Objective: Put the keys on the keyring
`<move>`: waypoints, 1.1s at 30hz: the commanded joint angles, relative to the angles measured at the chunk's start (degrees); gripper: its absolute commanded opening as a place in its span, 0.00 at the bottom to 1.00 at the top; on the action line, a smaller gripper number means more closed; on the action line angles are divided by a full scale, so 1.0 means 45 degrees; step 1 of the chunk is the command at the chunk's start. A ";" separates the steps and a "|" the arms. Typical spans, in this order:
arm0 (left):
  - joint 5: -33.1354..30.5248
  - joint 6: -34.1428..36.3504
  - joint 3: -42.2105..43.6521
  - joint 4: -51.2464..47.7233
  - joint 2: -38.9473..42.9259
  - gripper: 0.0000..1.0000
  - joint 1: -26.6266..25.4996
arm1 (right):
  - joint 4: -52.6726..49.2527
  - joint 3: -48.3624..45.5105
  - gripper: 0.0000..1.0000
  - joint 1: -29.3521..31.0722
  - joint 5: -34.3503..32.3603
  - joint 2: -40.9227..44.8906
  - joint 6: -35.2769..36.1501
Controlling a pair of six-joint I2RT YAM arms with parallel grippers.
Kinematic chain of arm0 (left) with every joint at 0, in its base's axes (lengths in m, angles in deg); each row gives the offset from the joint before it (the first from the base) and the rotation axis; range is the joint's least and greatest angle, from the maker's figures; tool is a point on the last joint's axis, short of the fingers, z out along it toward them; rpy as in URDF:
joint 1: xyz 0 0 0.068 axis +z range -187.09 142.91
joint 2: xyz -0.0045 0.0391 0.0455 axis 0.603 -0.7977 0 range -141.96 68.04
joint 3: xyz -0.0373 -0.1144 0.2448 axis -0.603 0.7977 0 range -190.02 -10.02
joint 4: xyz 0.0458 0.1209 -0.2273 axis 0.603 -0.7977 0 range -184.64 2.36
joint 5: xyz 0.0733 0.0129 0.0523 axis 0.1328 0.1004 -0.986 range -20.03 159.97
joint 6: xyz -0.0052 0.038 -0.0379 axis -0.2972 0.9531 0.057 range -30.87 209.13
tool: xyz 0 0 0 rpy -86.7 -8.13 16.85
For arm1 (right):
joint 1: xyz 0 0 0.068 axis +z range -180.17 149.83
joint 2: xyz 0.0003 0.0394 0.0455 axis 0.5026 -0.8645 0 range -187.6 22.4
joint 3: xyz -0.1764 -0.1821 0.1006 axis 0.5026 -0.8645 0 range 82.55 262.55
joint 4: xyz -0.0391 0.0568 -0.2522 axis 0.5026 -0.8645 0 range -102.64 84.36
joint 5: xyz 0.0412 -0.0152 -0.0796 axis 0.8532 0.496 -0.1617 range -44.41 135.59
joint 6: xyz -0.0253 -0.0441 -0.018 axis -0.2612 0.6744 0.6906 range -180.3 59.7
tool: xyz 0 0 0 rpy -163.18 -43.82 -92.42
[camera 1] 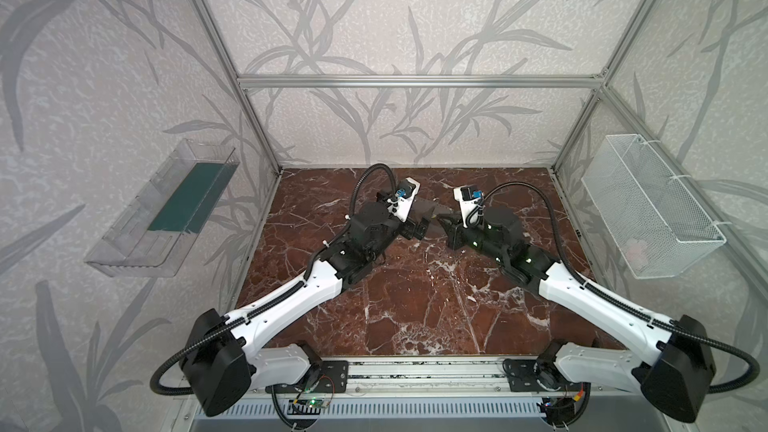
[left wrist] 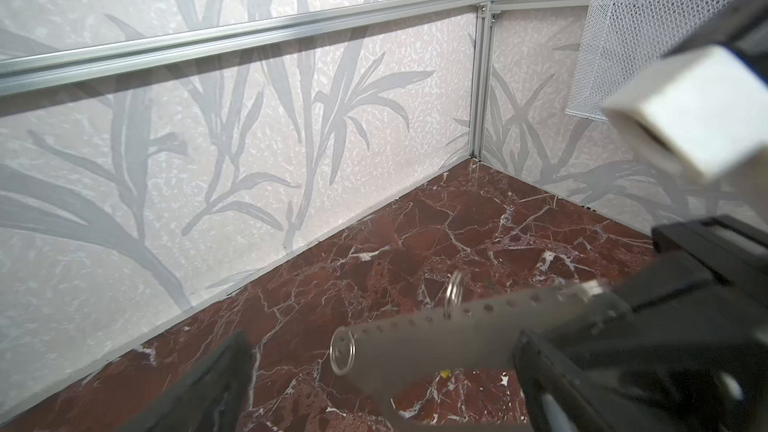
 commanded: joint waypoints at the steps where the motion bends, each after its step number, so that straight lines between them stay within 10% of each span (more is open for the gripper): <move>1: -0.0107 0.1005 0.0676 0.0050 0.0696 0.99 0.0065 | 0.0579 0.0353 0.00 -0.0619 -0.0190 -0.0368 -0.2143; 12: 0.0286 0.3678 0.2940 0.2649 0.0893 0.96 0.0062 | 0.4926 -0.1251 0.00 -0.1688 -0.0350 -0.1391 -0.9338; 21: 0.1990 0.5333 0.2458 0.3160 -0.0313 0.93 0.0078 | 0.4894 -0.1146 0.00 -0.1494 -0.0449 -0.1505 -1.0514; 33: 0.0897 0.7811 0.1115 0.3653 -0.2454 0.88 0.0090 | 0.4982 -0.1151 0.00 -0.1074 -0.0469 -0.1610 -1.1132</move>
